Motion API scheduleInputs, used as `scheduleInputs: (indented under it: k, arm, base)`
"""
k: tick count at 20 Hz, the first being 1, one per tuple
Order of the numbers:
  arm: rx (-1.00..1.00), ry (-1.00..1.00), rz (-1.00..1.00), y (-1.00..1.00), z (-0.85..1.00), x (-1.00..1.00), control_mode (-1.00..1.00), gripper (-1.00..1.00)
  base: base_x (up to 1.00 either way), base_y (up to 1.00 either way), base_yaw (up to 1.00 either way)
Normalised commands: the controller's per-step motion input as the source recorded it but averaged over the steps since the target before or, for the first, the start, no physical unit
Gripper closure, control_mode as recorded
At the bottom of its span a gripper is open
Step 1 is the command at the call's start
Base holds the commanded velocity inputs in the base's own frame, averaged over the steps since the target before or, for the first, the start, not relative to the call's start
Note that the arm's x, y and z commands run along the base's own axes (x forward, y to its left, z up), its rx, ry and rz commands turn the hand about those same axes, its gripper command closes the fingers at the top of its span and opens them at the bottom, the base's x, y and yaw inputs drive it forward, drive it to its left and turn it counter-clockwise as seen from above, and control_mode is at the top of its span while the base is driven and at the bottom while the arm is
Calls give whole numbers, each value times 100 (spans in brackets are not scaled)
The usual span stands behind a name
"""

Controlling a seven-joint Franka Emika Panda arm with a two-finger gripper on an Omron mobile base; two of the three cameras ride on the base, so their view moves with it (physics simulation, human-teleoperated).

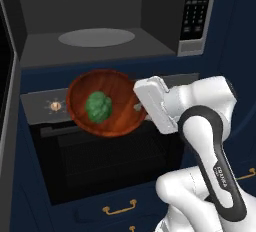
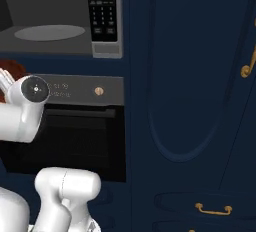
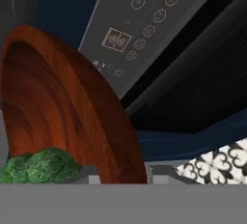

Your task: Pick the broccoli from the sink and place it in the bowl. Then pick the bowl and place it in the microwave. Then close the microwave door and press the start button.

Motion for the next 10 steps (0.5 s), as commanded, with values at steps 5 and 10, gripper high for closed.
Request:
scheduleInputs:
  k: [5,10]
  arm:
    - [11,21,-36,-31,80,49,-100,100]
    - [10,0,-14,-19,89,2,-100,100]
  base:
    - [0,0,0]
    - [0,0,0]
